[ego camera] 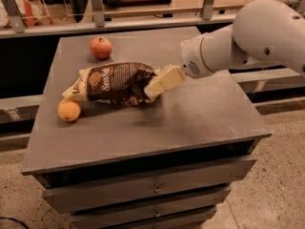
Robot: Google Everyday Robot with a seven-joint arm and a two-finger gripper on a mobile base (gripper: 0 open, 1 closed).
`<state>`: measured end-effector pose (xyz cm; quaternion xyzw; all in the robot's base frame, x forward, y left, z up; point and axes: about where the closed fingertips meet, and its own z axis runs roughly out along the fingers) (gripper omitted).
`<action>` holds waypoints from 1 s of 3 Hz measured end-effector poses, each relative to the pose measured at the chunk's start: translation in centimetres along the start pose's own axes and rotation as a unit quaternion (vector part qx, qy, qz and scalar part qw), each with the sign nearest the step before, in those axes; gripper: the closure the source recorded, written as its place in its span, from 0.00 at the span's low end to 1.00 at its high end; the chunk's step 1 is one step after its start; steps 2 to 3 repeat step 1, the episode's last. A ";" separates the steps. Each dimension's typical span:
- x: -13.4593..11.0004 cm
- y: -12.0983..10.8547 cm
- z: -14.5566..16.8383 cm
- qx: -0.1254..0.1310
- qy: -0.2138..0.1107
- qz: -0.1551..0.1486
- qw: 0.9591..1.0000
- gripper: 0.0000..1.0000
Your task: Move brown chip bag near orange
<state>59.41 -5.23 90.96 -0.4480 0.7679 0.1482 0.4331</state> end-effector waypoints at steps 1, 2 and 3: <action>0.0 0.0 0.0 0.000 0.000 0.000 1.000 0.00; 0.0 0.0 0.0 0.000 0.000 0.000 1.000 0.00; 0.0 0.0 0.0 0.000 0.000 0.000 1.000 0.00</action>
Offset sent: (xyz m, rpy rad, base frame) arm 0.0000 0.0000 0.0000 0.0000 0.0000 0.0000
